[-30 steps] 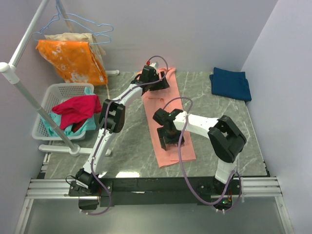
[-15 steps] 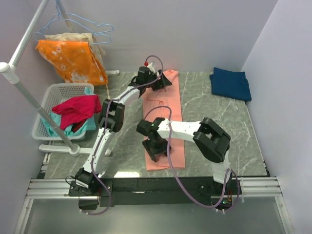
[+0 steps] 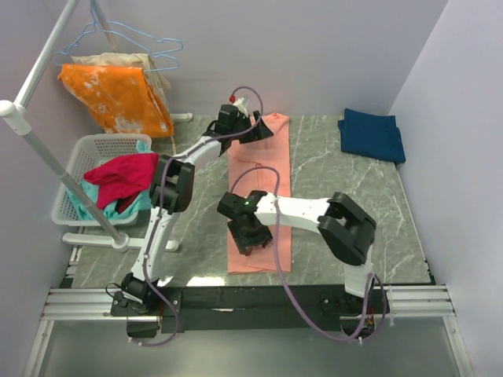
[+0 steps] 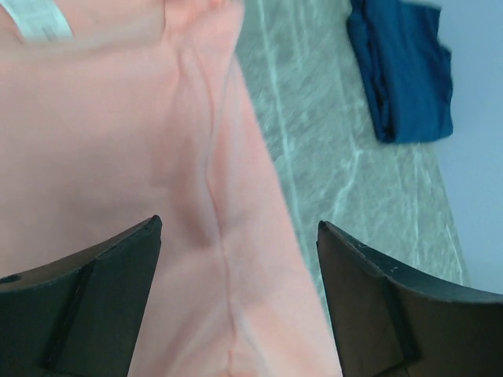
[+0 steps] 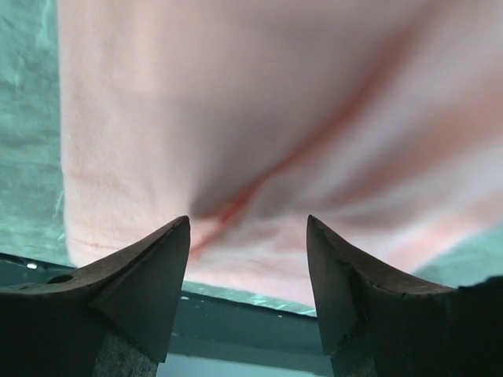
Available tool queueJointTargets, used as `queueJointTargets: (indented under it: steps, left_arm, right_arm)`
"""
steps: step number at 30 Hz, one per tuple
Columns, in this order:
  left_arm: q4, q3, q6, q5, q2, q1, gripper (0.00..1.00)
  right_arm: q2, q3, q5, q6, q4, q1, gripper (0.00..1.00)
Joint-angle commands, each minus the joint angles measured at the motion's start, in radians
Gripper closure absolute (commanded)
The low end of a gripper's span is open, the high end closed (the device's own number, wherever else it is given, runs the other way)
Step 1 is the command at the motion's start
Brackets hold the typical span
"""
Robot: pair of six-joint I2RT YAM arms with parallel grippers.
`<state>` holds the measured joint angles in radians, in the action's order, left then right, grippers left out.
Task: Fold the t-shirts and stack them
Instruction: Fold the tshirt
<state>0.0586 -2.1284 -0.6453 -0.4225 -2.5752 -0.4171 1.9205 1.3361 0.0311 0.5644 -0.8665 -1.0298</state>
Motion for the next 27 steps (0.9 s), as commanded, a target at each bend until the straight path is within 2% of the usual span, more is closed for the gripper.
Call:
queueJointTargets:
  steps: [1,4,8,9,11,12,17,18,21,23,27]
  left_arm:
    - [-0.037,0.007,0.108,0.154,0.286,0.009,0.13]
    - [-0.201,-0.013,0.130,0.215,0.360,0.014,0.13]
    - [-0.475,0.004,0.110,0.393,0.447,0.014,0.17]
    - [-0.568,0.063,0.102,0.418,0.470,0.011,0.18]
    - [-0.643,0.148,0.069,0.473,0.558,0.009,0.24]
    - [-0.689,0.251,0.059,0.519,0.629,0.000,0.26]
    - [-0.724,0.617,0.020,0.602,0.880,-0.067,0.33]
    - [-0.729,0.662,0.000,0.613,0.961,-0.089,0.34]
    - [-0.700,0.861,-0.091,0.530,1.116,-0.114,0.37]
    - [-0.662,0.992,-0.145,0.492,1.182,-0.132,0.44]
    - [-0.687,1.114,-0.234,0.516,1.286,-0.215,0.50]
  right_arm:
    - [-0.198,-0.057,0.177,0.146,0.063,-0.006,0.33]
    - [-0.332,-0.083,0.265,0.222,0.052,-0.004,0.33]
    - [-0.420,-0.095,0.326,0.313,-0.018,0.008,0.30]
    - [-0.429,-0.097,0.343,0.331,-0.038,0.010,0.29]
    - [-0.455,-0.115,0.354,0.373,-0.078,0.016,0.29]
    - [-0.468,-0.141,0.352,0.388,-0.086,0.022,0.29]
    - [-0.624,-0.306,0.297,0.434,-0.019,0.063,0.30]
    - [-0.653,-0.387,0.287,0.442,0.006,0.083,0.31]
    - [-0.745,-0.523,0.208,0.436,0.095,0.108,0.35]
    - [-0.796,-0.575,0.190,0.431,0.142,0.106,0.37]
    - [-0.804,-0.632,0.164,0.405,0.193,0.108,0.42]
